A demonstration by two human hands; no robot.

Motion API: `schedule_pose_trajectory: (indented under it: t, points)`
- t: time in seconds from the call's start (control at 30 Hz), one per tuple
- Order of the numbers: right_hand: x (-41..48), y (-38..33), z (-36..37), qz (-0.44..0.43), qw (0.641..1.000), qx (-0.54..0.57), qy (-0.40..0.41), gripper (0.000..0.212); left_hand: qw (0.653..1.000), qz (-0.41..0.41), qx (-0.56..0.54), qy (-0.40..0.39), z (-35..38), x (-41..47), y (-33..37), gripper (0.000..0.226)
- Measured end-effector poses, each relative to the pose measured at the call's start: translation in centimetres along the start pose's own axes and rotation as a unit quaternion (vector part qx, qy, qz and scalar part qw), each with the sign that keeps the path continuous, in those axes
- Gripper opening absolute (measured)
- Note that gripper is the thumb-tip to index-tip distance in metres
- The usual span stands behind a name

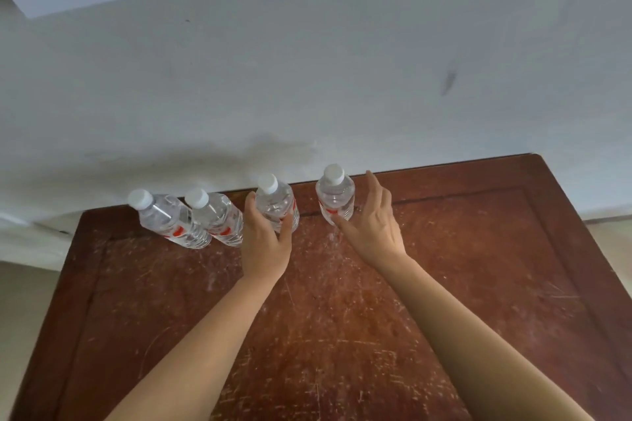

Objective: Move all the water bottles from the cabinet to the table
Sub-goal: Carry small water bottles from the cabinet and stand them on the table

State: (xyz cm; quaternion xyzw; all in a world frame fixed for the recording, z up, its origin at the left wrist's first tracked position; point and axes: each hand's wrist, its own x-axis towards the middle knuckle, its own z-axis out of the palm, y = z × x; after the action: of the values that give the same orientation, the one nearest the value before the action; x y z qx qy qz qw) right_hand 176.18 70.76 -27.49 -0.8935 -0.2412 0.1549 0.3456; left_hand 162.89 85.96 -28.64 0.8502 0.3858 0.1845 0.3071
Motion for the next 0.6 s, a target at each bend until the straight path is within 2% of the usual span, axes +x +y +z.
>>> schedule_pose_trajectory:
  t: [0.1,0.17,0.3,0.47,0.6]
  points:
    - [-2.4,1.4,-0.1,-0.012,0.999,-0.032,0.003,0.095,0.999,-0.015,0.047,-0.006,0.0,-3.0,-0.3,0.080]
    - [-4.0,1.7,0.6,-0.040,0.999,-0.033,0.005,0.085,0.995,-0.011,0.101,-0.013,-0.4,-5.0,-1.2,0.068]
    - [-6.7,0.9,3.1,-0.164,0.985,-0.053,-0.013,0.062,0.974,0.009,0.226,-0.004,-3.0,-8.7,-3.6,0.055]
    - [-9.7,-3.9,6.4,-0.296,0.945,-0.094,-0.106,0.055,0.949,-0.068,0.293,0.092,-10.0,-13.6,-5.6,0.055]
    - [-12.6,-10.1,7.7,-0.387,0.915,-0.065,-0.096,0.052,0.929,-0.123,0.305,0.169,-17.0,-18.2,-6.3,0.057]
